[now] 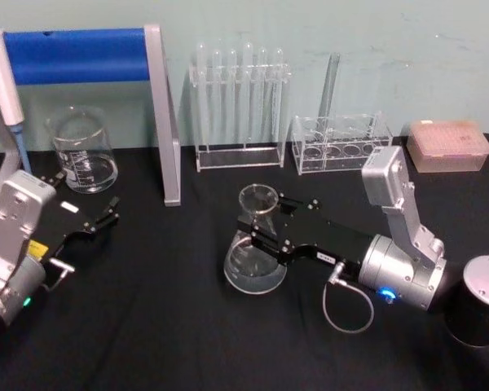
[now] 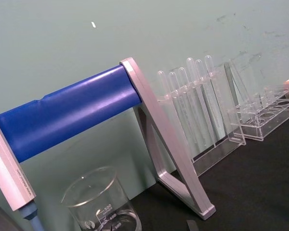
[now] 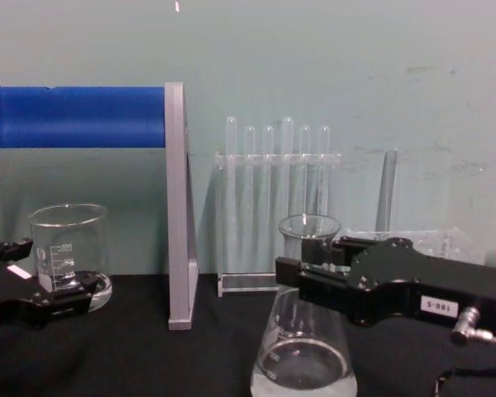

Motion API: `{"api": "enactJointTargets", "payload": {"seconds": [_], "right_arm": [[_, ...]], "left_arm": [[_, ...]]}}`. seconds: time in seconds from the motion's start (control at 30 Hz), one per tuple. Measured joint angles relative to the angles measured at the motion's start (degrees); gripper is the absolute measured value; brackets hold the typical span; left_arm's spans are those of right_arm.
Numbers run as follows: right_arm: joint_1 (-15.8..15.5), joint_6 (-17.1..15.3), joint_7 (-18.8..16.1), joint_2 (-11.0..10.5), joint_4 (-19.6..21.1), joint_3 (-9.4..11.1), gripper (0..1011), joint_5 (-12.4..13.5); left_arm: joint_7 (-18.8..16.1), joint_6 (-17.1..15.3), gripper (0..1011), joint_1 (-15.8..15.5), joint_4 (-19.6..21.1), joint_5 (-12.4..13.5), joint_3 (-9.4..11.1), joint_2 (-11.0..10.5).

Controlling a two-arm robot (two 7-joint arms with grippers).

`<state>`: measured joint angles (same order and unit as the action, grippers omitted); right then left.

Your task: Grasp the erlenmeyer flask with one hand, shake it three times, then place it back.

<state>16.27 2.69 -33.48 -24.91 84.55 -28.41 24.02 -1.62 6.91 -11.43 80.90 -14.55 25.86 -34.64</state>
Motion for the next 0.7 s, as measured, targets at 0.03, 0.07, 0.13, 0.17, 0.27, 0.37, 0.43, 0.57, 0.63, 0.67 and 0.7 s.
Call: {"api": "enactJointTargets", "payload": {"seconds": [0.03, 0.07, 0.13, 0.17, 0.27, 0.37, 0.43, 0.57, 0.63, 0.67, 0.7], "right_arm": [[0.1, 0.6, -0.5, 0.1, -0.6, -0.1, 449, 0.2], [0.2, 0.9, -0.7, 0.1, -0.8, -0.2, 449, 0.3], [0.4, 1.4, -1.1, 0.2, -1.5, -0.3, 449, 0.4], [0.5, 1.5, -1.2, 0.2, -1.7, -0.4, 449, 0.5], [0.7, 1.9, -1.5, 0.3, -2.5, -0.6, 449, 0.6], [1.0, 2.0, -1.8, 0.4, -3.1, -0.9, 449, 0.6], [1.2, 2.1, -2.0, 0.5, -3.5, -1.2, 449, 0.5], [1.4, 2.3, -2.3, 0.6, -4.0, -1.5, 449, 0.4], [1.5, 2.4, -2.4, 0.6, -4.2, -1.6, 449, 0.4], [1.6, 2.5, -2.5, 0.6, -4.4, -1.7, 449, 0.4], [1.7, 2.6, -2.6, 0.7, -4.5, -1.7, 449, 0.4]], "left_arm": [[0.0, 0.0, 1001, 0.0, 0.0, 0.0, 0.0, 0.0], [0.0, 0.0, 1001, 0.0, 0.0, 0.0, 0.0, 0.0], [0.0, 0.0, 1001, 0.0, 0.0, 0.0, 0.0, 0.0], [0.0, 0.0, 1001, 0.0, 0.0, 0.0, 0.0, 0.0], [0.0, 0.0, 1001, 0.0, 0.0, 0.0, 0.0, 0.0], [0.0, 0.0, 1001, 0.0, 0.0, 0.0, 0.0, 0.0], [0.0, 0.0, 1001, 0.0, 0.0, 0.0, 0.0, 0.0], [0.0, 0.0, 1001, 0.0, 0.0, 0.0, 0.0, 0.0], [0.0, 0.0, 1001, 0.0, 0.0, 0.0, 0.0, 0.0], [0.0, 0.0, 1001, 0.0, 0.0, 0.0, 0.0, 0.0], [0.0, 0.0, 1001, 0.0, 0.0, 0.0, 0.0, 0.0]]}}
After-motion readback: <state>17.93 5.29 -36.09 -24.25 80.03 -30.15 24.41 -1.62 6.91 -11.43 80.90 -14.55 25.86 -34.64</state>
